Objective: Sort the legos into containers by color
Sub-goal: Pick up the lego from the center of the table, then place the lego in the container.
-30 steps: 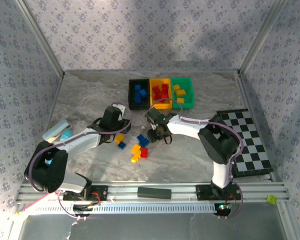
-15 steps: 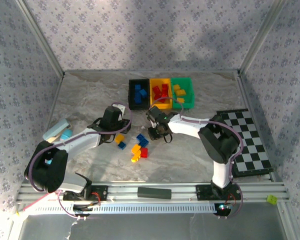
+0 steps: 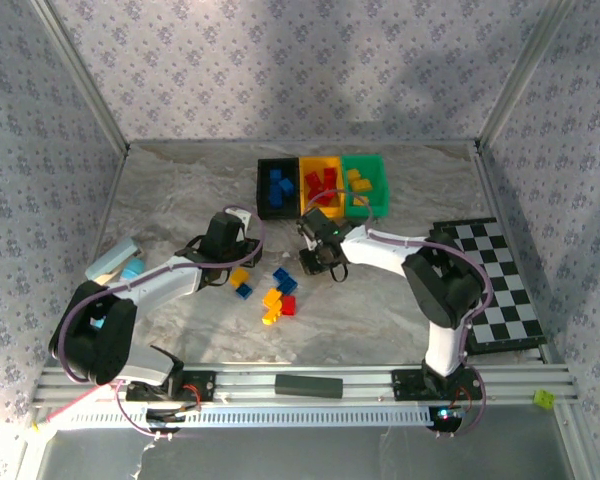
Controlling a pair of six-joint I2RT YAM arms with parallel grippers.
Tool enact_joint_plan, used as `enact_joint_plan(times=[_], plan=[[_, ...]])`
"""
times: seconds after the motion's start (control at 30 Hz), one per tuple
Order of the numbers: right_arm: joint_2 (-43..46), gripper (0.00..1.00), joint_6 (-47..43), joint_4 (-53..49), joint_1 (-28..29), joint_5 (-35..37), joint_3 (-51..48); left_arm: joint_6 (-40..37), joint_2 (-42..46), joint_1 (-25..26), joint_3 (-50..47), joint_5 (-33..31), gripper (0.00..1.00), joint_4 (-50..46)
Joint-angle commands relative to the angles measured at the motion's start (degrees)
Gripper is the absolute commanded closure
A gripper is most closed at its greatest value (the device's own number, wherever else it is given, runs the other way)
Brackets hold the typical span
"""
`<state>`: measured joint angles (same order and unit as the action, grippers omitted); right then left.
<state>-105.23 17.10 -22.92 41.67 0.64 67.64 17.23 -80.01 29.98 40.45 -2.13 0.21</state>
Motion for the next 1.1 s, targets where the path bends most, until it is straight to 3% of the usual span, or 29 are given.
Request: enact_joint_plan(times=[0.0,0.23,0.63,0.77,0.9,1.07], plan=[[4.51,0.69,-0.23,-0.51,-2.72,1.1,-0.25,0.61,-0.15,-0.4,0.95,1.26,0.6,0.58],[9.16,0.68,1.57,6.22,-12.18,-0.64,-2.65,0.82,-0.24,-0.44,0.93,1.51,0.6,0.58],[2.56,0.66,-0.47,6.09,-26.31,-0.8,10.68,0.74,0.25,-0.36,1.09,2.14,0.6,0.23],[-3.84,0.62,-3.1,1.6,-28.6,-1.17,19.66,0.61,0.47,-0.45,1.12,1.67,0.6,0.05],[-10.17,0.6,-7.06,-5.21,-29.05,3.65,28.77,0.43,0.56,-0.4,1.11,1.69,0.6,-0.03],[-14.74,0.56,-7.86,-8.46,-30.07,0.65,33.98,0.39,0.61,-0.44,1.13,1.43,0.6,-0.05]])
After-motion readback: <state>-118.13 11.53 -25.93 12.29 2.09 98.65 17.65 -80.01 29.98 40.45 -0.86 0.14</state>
